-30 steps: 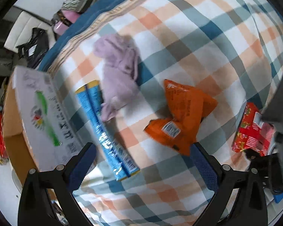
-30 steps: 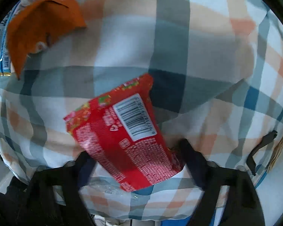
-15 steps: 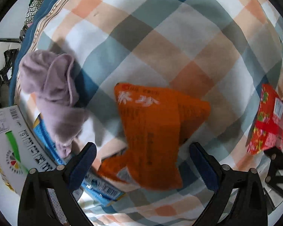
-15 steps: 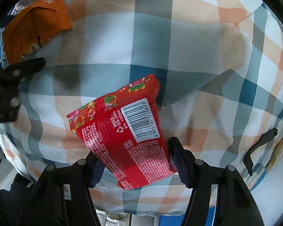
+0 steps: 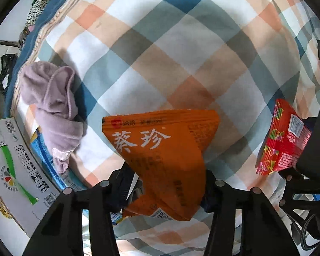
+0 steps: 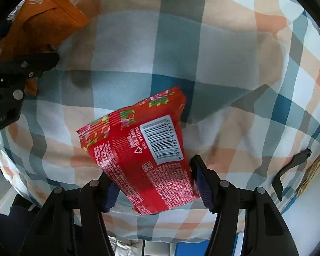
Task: Organize soft objects
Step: 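Carry the orange bag with the left tool while the right tool carries the red bag into the box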
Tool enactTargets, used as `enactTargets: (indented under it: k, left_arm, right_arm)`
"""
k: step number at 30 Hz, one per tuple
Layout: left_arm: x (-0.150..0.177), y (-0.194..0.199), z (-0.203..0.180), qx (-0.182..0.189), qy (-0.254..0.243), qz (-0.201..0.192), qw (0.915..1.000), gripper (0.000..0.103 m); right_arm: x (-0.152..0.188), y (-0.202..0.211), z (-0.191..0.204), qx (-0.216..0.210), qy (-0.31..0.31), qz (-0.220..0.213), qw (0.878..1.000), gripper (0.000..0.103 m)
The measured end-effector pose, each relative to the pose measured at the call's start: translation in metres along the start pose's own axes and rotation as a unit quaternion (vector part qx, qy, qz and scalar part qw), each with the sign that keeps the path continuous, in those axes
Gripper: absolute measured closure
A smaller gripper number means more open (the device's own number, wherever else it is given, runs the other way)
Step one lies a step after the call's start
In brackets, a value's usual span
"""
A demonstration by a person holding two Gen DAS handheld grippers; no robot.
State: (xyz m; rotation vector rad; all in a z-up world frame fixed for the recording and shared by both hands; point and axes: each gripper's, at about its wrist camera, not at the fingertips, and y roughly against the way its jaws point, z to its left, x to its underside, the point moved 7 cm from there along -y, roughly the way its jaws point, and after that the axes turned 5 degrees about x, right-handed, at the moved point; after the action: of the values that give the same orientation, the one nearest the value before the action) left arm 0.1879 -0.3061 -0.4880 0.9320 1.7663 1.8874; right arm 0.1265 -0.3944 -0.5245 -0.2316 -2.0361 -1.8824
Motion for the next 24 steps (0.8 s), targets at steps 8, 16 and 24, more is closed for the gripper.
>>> enactTargets:
  k: [8, 16, 24]
  left_arm:
    - [0.022, 0.024, 0.009, 0.011, 0.047, -0.044, 0.9979, 0.055]
    - [0.048, 0.073, 0.029, 0.043, 0.109, -0.107, 0.9873, 0.055]
    - [0.099, 0.134, 0.072, 0.065, 0.15, -0.171, 0.9717, 0.055]
  right_arm:
    - [0.012, 0.015, 0.004, -0.016, -0.053, -0.023, 0.998, 0.049]
    - [0.026, 0.054, 0.002, -0.074, -0.134, -0.078, 0.985, 0.051]
    - [0.035, 0.136, 0.028, -0.117, -0.159, -0.161, 0.967, 0.051]
